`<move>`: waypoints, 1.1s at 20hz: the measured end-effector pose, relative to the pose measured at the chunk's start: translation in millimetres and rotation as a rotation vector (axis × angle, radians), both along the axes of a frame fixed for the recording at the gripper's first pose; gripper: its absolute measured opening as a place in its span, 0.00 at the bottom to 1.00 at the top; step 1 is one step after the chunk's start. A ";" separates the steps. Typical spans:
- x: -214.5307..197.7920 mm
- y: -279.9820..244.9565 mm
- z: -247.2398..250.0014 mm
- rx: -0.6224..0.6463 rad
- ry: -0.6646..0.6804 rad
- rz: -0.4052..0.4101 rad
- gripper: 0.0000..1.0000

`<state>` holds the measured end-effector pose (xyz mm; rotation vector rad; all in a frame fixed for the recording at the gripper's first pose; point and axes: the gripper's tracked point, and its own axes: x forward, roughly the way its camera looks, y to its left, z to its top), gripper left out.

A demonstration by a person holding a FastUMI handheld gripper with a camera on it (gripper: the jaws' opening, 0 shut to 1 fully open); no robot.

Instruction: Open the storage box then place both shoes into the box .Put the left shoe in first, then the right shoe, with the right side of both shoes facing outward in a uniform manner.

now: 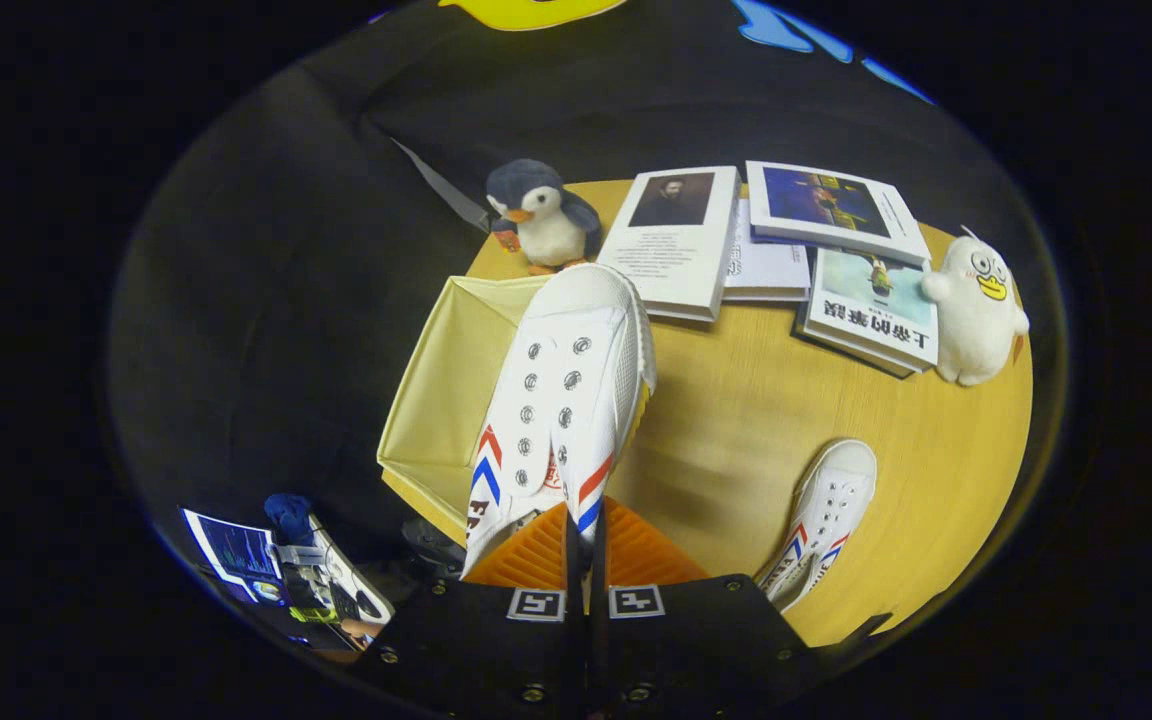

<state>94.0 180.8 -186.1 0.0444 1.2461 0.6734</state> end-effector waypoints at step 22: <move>2.2 154.4 -31.7 -0.091 0.015 0.208 0.02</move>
